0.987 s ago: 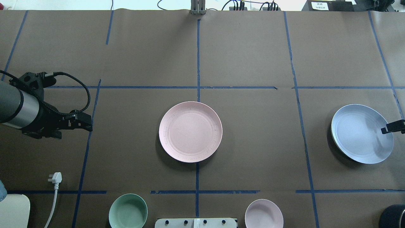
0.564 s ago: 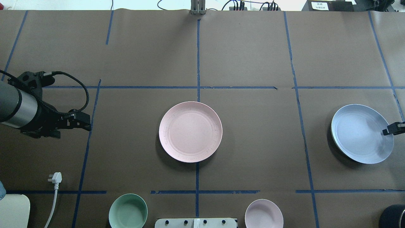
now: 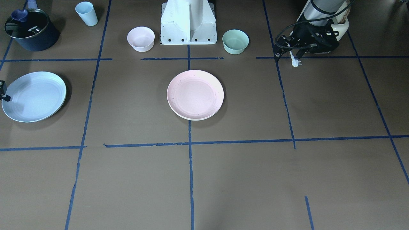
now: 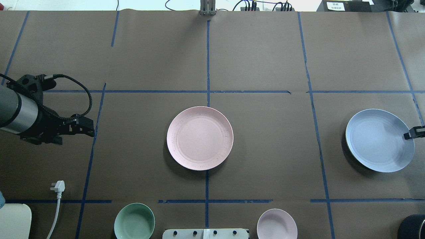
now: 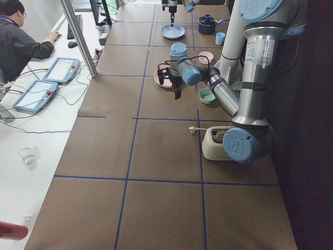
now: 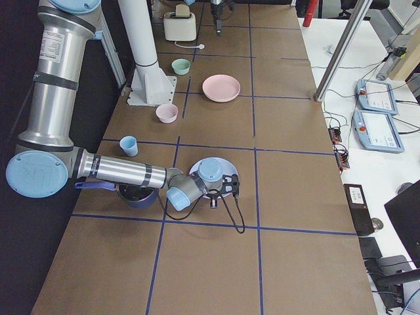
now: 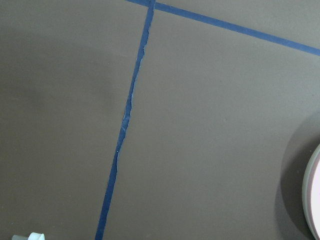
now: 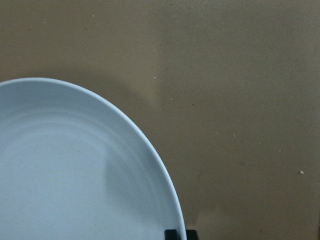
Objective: Stack three plates with pink and blue
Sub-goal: 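Grasp the rim of the light blue plate with the right gripper, then lower the light blue plate onto the pink plate while the left arm retracts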
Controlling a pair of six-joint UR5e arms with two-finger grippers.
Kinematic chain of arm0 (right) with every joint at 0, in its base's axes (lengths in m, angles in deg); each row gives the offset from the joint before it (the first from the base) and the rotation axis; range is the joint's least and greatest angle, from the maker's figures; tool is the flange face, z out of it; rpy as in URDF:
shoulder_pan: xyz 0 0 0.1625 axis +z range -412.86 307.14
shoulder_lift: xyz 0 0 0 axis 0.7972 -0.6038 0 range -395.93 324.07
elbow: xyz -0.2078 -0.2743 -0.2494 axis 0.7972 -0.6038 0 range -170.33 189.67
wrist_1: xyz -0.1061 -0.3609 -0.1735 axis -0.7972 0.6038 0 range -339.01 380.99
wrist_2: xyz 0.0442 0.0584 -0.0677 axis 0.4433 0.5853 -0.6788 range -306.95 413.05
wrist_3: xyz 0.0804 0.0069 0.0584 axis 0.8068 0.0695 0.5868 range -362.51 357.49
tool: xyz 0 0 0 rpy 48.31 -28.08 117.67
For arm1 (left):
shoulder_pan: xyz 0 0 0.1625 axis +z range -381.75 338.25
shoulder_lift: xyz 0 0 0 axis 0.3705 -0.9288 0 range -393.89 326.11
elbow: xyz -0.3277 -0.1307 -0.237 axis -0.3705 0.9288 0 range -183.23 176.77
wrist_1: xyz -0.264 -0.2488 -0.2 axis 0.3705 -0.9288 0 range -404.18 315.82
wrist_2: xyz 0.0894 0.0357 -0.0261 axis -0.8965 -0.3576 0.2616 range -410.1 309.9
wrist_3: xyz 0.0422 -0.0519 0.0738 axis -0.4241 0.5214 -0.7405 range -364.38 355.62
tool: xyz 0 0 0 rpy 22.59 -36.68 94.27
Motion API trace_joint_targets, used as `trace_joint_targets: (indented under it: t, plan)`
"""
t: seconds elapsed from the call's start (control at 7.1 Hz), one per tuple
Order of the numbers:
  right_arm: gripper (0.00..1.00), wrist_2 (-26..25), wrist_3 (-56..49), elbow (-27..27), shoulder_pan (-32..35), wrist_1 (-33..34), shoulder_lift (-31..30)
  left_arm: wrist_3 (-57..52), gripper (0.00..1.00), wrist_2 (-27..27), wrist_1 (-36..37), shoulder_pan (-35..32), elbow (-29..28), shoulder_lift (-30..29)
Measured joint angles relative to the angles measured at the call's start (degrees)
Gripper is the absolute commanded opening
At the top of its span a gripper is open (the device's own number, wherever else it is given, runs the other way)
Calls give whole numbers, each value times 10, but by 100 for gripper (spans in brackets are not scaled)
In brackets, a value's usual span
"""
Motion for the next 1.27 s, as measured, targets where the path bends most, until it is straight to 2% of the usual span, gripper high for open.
trace_joint_targets:
  t: [0.42,0.7,0.99,1.27]
  plan:
    - [0,43,29,58,65,2,4,-41,100,1,0,-28,10,38]
    - [0,63,123,98,71,7,43,-163,100,19,7,-94,0,66]
    - [0,67,230,110,52,23,109,-315,100,81,16,-183,-62,65]
    - [0,56,313,129,-6,100,197,-454,100,114,19,-266,-131,64]
